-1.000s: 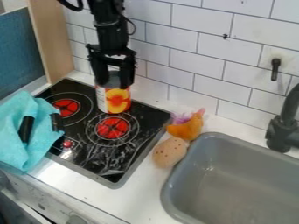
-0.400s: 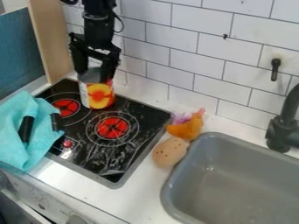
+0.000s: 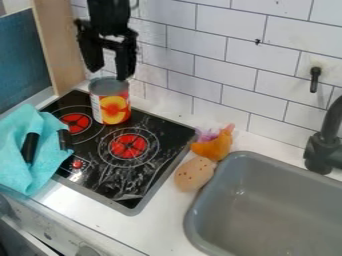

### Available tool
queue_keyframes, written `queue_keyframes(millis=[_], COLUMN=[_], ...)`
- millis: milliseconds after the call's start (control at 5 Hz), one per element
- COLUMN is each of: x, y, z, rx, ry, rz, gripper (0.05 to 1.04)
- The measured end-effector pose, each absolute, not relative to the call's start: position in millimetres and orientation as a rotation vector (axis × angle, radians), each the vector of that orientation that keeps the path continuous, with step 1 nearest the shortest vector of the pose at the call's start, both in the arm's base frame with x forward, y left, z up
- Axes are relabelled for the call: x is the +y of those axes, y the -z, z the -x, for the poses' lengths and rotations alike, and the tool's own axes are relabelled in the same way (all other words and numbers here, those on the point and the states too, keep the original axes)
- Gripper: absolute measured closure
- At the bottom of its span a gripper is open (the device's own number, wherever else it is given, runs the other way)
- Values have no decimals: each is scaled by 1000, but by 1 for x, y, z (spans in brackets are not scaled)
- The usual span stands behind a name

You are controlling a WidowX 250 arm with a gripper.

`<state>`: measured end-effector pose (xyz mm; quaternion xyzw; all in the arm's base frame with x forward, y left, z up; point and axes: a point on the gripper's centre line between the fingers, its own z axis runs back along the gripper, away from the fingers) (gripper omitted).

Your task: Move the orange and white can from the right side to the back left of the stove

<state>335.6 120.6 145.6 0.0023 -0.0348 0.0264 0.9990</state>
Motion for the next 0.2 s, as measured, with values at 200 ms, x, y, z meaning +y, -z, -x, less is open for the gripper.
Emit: queue_keyframes(millis=[200], x=[101], y=[-162], z=[-304], rx=[-59], ry=[-20], rz=[67], gripper=[83])
